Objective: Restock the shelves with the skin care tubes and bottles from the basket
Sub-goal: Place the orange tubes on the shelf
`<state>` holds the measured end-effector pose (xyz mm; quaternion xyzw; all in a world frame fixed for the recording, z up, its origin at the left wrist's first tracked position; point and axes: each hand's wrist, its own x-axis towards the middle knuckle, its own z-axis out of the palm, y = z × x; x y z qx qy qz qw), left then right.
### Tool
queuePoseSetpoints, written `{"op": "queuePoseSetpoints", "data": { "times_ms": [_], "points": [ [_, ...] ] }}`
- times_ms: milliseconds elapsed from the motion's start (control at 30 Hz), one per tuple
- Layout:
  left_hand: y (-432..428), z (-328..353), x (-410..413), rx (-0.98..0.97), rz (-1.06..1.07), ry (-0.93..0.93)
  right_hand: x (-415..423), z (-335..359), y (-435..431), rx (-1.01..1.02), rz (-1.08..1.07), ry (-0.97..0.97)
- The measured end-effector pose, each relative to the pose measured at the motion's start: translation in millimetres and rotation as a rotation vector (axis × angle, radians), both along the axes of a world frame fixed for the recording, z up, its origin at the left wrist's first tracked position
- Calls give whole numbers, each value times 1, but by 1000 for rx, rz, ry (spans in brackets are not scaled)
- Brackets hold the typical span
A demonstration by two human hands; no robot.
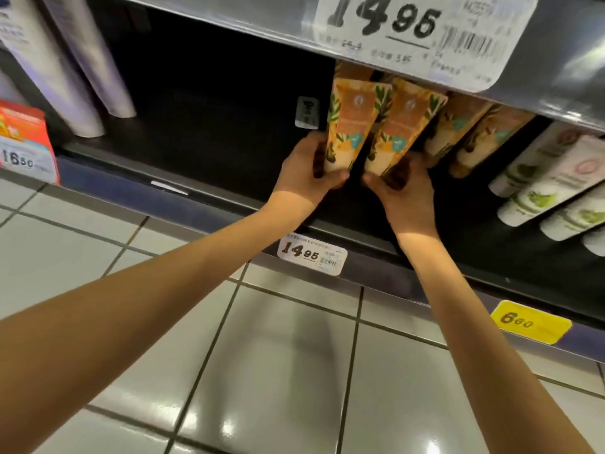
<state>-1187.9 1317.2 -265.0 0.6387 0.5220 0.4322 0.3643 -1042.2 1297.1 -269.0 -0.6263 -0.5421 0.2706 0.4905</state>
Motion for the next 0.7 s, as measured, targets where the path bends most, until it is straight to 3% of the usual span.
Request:
{"op": "queuePoseSetpoints", "data": {
  "times_ms": [233, 700],
  "points": [
    [12, -1, -3, 67, 122, 55, -7, 0, 8, 48, -115, -58],
    [28, -2, 2, 167, 61, 166, -15, -1, 18, 101, -211, -84]
  ]
}}
